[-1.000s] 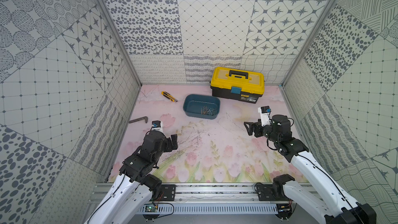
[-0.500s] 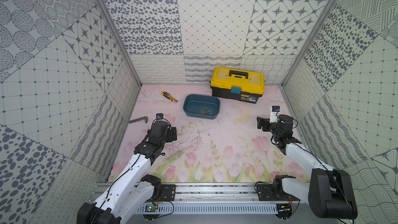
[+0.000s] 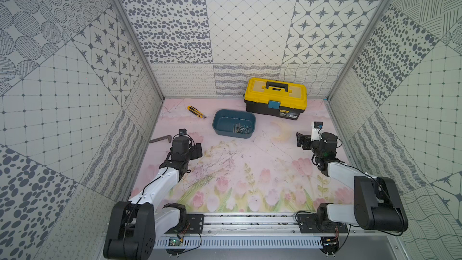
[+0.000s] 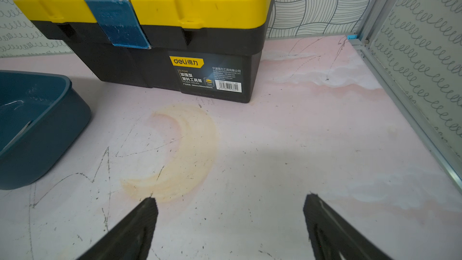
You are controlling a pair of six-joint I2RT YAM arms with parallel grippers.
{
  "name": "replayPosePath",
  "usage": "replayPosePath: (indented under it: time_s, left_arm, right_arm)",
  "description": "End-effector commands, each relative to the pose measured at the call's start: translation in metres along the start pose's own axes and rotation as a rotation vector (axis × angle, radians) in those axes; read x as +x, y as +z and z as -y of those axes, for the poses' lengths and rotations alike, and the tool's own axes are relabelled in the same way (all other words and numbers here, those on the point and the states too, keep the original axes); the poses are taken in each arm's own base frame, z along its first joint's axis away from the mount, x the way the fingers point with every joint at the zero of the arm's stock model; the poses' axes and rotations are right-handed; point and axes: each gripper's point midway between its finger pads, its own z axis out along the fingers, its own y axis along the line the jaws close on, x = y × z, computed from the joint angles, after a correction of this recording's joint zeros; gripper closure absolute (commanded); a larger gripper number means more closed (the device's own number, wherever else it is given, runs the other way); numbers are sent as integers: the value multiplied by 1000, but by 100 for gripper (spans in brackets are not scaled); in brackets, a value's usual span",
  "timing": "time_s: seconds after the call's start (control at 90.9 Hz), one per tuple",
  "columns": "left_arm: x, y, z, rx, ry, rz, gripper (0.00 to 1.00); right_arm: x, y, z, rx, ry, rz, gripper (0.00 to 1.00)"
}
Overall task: Put the nails on the desktop into the storage box
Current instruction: Reset both arms
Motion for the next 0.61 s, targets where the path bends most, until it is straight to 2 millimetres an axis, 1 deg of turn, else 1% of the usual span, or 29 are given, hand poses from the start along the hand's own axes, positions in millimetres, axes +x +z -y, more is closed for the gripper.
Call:
replayPosePath:
  time_s: [0.0, 0.121, 0.187, 0.22, 0.319, 0.385, 0.396, 0.429, 0.462, 0.594]
  left_arm:
    - [-39, 12, 13, 82, 16, 159, 0]
    - [-36, 21, 14, 89, 5, 193, 0]
    - [-26, 29, 16, 103, 5, 200, 0]
    - [-25, 32, 17, 107, 11, 204, 1]
    - [-34, 35, 25, 150, 7, 244, 1]
    - [-34, 40, 31, 178, 14, 258, 1]
    - [-33, 41, 31, 181, 14, 258, 1]
    - [-31, 44, 32, 189, 19, 265, 0]
    - [-25, 48, 32, 191, 21, 261, 1]
    - [-18, 52, 32, 192, 21, 279, 1]
  right_arm:
    - [-4, 5, -1, -15, -17, 33, 3]
    - [-7, 10, -3, -28, -16, 40, 4]
    - [-8, 13, -3, -32, -5, 45, 3]
    - [-9, 14, -2, -25, 6, 50, 4]
    - [-9, 17, -1, -24, 19, 66, 4]
    - [-8, 18, -3, -36, 18, 74, 3]
    - [-10, 18, -3, -38, 16, 86, 4]
    - [-9, 18, -4, -41, 15, 88, 3]
    - [-8, 18, -4, -42, 12, 95, 3]
    - [-4, 13, -5, -47, 10, 119, 3]
